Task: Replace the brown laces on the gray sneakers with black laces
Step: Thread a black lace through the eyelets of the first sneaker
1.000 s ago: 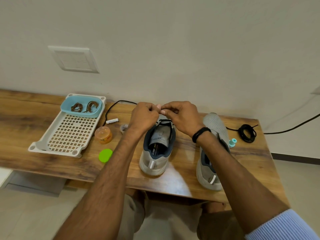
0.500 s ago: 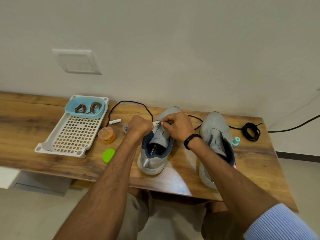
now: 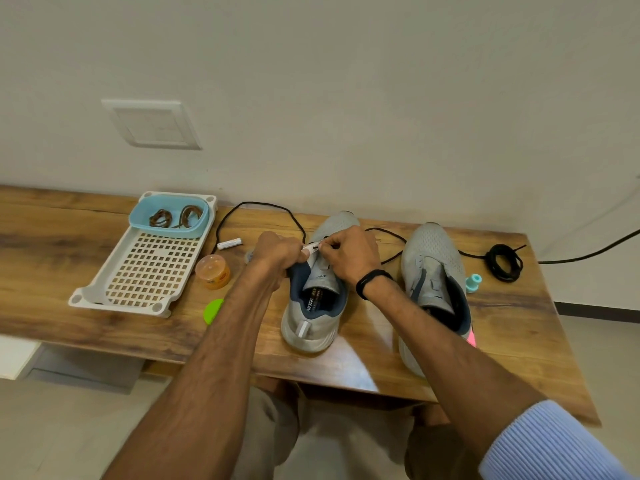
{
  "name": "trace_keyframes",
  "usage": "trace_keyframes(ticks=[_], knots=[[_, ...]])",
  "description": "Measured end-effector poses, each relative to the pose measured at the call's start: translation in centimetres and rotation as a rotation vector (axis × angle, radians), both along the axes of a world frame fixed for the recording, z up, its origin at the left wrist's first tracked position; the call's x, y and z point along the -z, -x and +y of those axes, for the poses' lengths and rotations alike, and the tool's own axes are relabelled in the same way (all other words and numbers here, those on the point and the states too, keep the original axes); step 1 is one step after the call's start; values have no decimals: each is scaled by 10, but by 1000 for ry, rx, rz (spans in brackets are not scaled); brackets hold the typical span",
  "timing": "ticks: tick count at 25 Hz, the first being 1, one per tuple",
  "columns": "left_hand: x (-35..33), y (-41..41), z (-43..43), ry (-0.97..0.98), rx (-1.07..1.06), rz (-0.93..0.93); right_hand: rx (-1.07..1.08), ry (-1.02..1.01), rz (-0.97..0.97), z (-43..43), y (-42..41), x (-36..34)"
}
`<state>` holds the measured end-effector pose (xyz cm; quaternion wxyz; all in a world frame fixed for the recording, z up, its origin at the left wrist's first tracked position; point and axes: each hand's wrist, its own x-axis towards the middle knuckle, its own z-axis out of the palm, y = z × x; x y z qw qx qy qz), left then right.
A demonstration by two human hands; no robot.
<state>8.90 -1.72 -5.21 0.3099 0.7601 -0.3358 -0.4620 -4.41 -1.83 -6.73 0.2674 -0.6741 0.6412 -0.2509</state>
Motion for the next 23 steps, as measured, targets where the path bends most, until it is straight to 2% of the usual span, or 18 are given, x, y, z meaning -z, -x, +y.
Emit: trace_keyframes(ticks=[4,13,16,19,23], knots=[[3,0,-2,12,-25,-10,-23,-3,22,4,-6,0],[-9,19,15,151,39,-318,55,-88,-30,8,-12,8],[-2,21,16,195,127,-432,25,-117,-80,6,-7,4],[5,26,13,210,206,-578,-47,-52,-14,9,-3,-2],[9,28,12,220,231,-542,-157,32,150,6,-2,2]])
